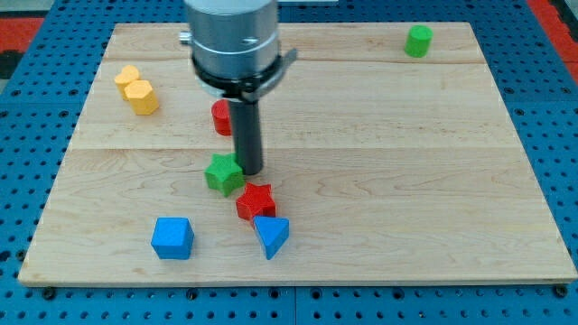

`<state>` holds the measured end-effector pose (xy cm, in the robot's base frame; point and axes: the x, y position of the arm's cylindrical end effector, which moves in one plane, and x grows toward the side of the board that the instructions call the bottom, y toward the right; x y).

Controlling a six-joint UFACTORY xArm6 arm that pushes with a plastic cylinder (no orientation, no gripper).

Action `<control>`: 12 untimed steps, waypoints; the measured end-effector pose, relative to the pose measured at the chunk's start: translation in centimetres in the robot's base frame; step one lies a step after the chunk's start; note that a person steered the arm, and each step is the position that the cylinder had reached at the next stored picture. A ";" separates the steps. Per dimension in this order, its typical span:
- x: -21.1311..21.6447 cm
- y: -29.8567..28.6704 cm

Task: Place the red circle diagonal to the green star

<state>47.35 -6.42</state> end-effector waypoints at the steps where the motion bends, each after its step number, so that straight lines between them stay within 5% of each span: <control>1: -4.4 1.4; 2: -8.6 9.9; 3: -10.3 5.6; 5: -7.6 -8.7; 6: -8.2 -7.1; 7: -8.1 -13.0; 10: -5.1 -9.2; 12: 1.5 -10.5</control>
<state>48.80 -16.90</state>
